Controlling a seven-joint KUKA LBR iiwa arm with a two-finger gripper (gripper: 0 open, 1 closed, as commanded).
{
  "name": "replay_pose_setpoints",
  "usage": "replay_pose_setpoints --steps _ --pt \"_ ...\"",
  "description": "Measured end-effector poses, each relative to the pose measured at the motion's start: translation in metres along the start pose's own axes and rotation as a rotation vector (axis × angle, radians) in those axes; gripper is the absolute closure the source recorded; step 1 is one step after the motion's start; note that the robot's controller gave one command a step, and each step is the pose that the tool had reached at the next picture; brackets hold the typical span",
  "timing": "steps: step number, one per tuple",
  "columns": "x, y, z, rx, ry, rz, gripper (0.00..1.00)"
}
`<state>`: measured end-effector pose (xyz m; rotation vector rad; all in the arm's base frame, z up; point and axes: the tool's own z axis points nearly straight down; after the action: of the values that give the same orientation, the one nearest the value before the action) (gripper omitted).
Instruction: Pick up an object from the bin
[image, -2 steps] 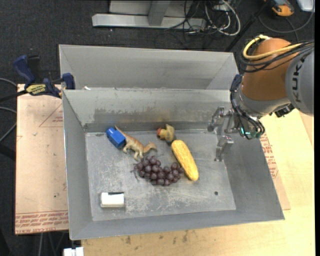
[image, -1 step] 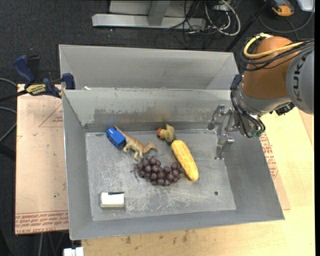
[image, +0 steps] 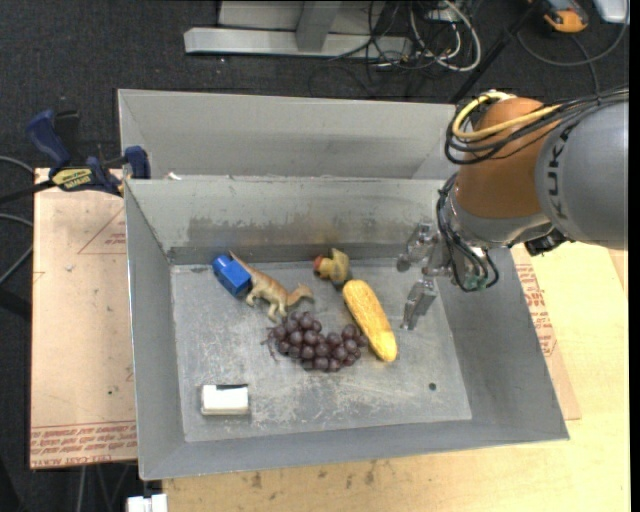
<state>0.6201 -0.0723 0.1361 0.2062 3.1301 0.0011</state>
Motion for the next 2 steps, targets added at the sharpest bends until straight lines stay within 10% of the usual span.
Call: replay_pose_setpoints --steps 2 --pt "0.0079 0.0412 -0.0025 -0.001 0.004 0.086 0.0"
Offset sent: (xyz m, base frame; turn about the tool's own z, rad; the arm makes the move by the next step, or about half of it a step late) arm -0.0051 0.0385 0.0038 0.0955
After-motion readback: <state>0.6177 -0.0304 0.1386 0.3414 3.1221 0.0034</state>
